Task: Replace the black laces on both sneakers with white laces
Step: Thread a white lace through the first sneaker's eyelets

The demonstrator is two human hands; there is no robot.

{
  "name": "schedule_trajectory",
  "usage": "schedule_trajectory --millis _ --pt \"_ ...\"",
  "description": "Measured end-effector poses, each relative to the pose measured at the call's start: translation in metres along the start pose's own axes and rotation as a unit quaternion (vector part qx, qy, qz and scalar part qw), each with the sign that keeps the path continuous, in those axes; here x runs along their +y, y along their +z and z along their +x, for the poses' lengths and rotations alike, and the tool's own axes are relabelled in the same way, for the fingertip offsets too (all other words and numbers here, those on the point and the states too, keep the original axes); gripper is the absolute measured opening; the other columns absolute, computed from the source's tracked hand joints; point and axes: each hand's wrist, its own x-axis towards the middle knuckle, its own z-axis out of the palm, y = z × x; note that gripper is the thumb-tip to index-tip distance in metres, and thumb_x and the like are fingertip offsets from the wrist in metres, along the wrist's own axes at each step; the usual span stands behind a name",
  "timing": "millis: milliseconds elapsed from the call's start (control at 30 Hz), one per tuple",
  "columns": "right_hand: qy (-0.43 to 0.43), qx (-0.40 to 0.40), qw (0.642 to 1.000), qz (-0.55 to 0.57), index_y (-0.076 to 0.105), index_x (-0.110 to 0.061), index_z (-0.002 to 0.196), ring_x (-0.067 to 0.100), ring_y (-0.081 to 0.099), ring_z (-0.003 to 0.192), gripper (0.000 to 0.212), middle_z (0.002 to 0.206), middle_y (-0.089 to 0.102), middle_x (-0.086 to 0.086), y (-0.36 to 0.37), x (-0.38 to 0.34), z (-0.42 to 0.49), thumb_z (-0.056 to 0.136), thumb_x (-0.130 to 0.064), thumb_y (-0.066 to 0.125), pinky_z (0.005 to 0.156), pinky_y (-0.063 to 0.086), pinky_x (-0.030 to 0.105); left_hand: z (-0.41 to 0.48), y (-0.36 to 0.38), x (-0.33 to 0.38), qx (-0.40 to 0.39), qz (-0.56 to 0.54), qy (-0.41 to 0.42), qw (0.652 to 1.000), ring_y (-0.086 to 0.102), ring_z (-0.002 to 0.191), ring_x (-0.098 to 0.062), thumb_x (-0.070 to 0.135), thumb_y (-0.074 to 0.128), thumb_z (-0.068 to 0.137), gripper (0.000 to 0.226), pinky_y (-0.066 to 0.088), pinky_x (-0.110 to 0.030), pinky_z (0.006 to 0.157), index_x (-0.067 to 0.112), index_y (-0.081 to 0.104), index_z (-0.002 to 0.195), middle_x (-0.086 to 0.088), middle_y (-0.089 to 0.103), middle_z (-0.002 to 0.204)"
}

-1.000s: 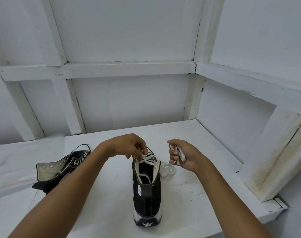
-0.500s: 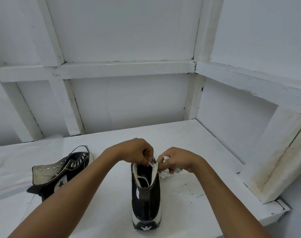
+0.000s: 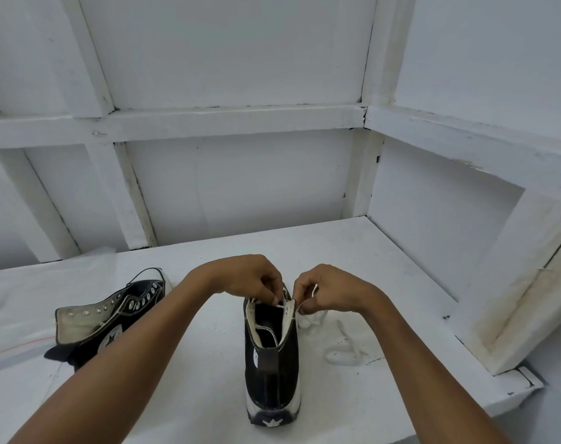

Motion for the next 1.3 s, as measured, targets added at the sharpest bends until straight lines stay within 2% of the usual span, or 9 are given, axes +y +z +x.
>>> schedule_trajectory --millis 133,300,400,633,733,833,1000,1167,1300 --pt "0.000 -0.058 0.998 0.033 0.074 -0.020 0.077 0.002 0.062 0.074 0.024 0.078 0.072 -0.010 -0.002 -0.001 -0.004 0.088 -0.004 0.059 0.075 0.050 0.021 -0.002 -0.003 -0.006 0.013 -0.055 -0.006 0.998 0.054 0.060 0.002 0.015 0.070 0.088 0.008 0.040 -0.015 0.061 0.018 0.074 0.094 0.019 0.063 0.062" --pt "0.026 0.025 0.998 0.052 0.071 -0.008 0.092 0.010 0.060 0.073 0.014 0.079 0.067 -0.003 0.002 0.009 0.007 0.092 -0.021 0.065 0.067 0.050 0.025 -0.005 -0.010 -0.015 0.060 -0.100 -0.032 0.993 0.044 0.059 -0.007 0.010 0.063 0.089 0.012 0.035 -0.021 0.053 0.019 0.072 0.091 0.010 0.062 0.067" --pt "0.051 -0.013 0.999 0.004 0.069 -0.010 0.101 0.010 0.058 0.077 0.018 0.088 0.065 -0.002 0.007 0.016 0.013 0.092 -0.025 0.065 0.067 0.047 0.028 -0.008 -0.014 -0.020 0.062 -0.101 -0.043 0.992 0.043 0.057 -0.007 0.011 0.064 0.089 0.010 0.035 -0.021 0.052 0.016 0.072 0.092 0.012 0.062 0.065" --pt "0.057 -0.031 0.996 0.061 0.066 -0.014 0.090 0.009 0.054 0.073 0.005 0.079 0.064 -0.004 0.010 0.016 0.017 0.092 -0.016 0.062 0.064 0.042 0.022 -0.011 -0.014 -0.027 0.067 -0.110 -0.054 0.990 0.046 0.057 -0.007 0.016 0.062 0.091 0.009 0.037 -0.021 0.053 0.012 0.070 0.092 0.009 0.067 0.069" --pt "0.089 -0.035 0.986 0.133 0.067 -0.010 0.086 0.009 0.049 0.062 0.019 0.068 0.064 -0.005 0.010 0.014 0.017 0.097 -0.022 0.056 0.058 0.037 0.022 -0.011 -0.014 -0.026 0.081 -0.116 -0.047 0.989 0.049 0.057 -0.007 0.019 0.062 0.093 0.012 0.039 -0.021 0.053 0.011 0.070 0.093 0.009 0.068 0.070" --pt "0.112 -0.051 0.980 0.156 0.069 -0.011 0.082 0.009 0.046 0.054 0.035 0.067 0.066 0.001 0.010 0.013 0.017 0.102 -0.031 0.048 0.051 0.033 0.021 -0.009 -0.013 -0.026 0.081 -0.111 -0.050 0.989 0.052 0.060 -0.008 0.023 0.061 0.095 0.014 0.041 -0.023 0.054 0.012 0.070 0.093 0.008 0.069 0.072" --pt "0.163 -0.092 0.960 0.208 0.067 -0.013 0.074 0.008 0.028 0.046 0.029 0.061 0.053 0.001 0.009 0.018 0.021 0.097 -0.027 0.056 0.048 0.022 0.022 -0.006 -0.009 -0.027 0.064 -0.105 -0.059 0.991 0.051 0.059 -0.008 0.022 0.060 0.095 0.013 0.039 -0.021 0.052 0.013 0.069 0.092 0.006 0.071 0.075" --pt "0.151 -0.079 0.961 0.218 0.065 -0.013 0.077 0.011 0.048 0.062 0.011 0.067 0.059 0.001 0.011 0.023 0.022 0.080 -0.024 0.067 0.057 0.036 0.023 -0.003 -0.011 -0.026 0.067 -0.092 -0.051 0.992 0.054 0.060 -0.005 0.020 0.060 0.094 0.013 0.041 -0.022 0.055 0.012 0.070 0.095 0.007 0.071 0.075" --pt "0.125 -0.078 0.969 0.200 0.063 -0.017 0.068 0.014 0.052 0.067 0.024 0.066 0.059 0.002 0.004 0.023 0.022 0.091 -0.023 0.063 0.066 0.039 0.028 -0.001 -0.014 -0.024 0.079 -0.090 -0.044 0.992 0.057 0.062 -0.004 0.020 0.060 0.094 0.011 0.043 -0.022 0.057 0.015 0.070 0.092 0.006 0.072 0.077"
